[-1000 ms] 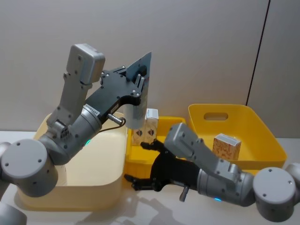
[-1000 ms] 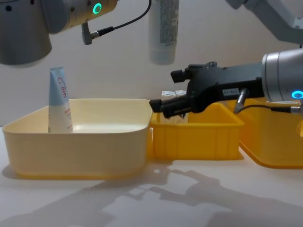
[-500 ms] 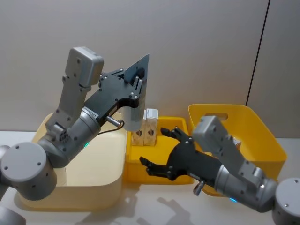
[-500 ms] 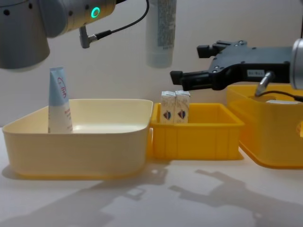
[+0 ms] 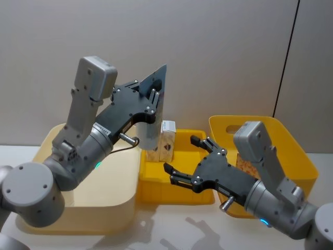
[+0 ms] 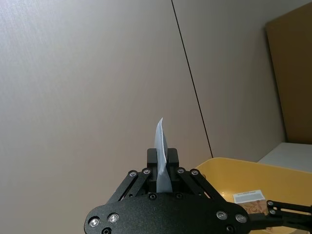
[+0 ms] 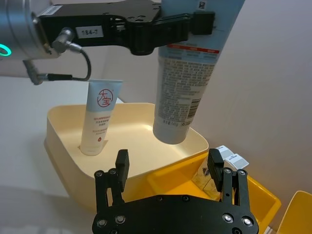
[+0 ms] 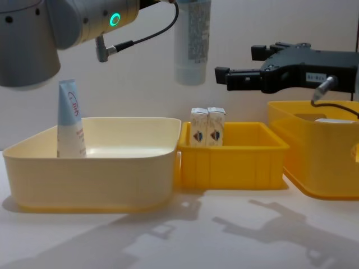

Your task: Bimanual collaborative sorting of washing and personal care products

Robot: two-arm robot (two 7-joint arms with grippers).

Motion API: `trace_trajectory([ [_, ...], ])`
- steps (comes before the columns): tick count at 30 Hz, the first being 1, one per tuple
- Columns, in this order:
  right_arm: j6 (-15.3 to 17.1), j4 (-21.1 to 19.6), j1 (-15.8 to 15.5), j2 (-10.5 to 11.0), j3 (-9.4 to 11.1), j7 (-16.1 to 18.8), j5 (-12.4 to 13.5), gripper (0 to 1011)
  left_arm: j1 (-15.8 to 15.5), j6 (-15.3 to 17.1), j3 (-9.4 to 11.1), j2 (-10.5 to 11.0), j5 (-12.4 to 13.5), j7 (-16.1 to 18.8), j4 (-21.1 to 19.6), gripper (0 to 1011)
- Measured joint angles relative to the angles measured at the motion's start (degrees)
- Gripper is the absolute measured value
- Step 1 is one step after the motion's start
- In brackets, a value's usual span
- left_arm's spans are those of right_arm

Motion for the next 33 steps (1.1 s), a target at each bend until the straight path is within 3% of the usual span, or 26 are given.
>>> trace_trajectory([
  [15, 0.2, 4.3, 2.9, -3.8, 0.0, -1.9, 3.0, 1001, 1.0, 0.1, 0.4, -0.6, -0.2, 0.2, -0.8, 125],
  [33, -0.2, 10.1, 7.7, -7.3, -1.8, -2.6, 4.1, 1001, 1.4, 0.0, 1.5, -0.8, -1.0, -0.5, -1.5, 125],
])
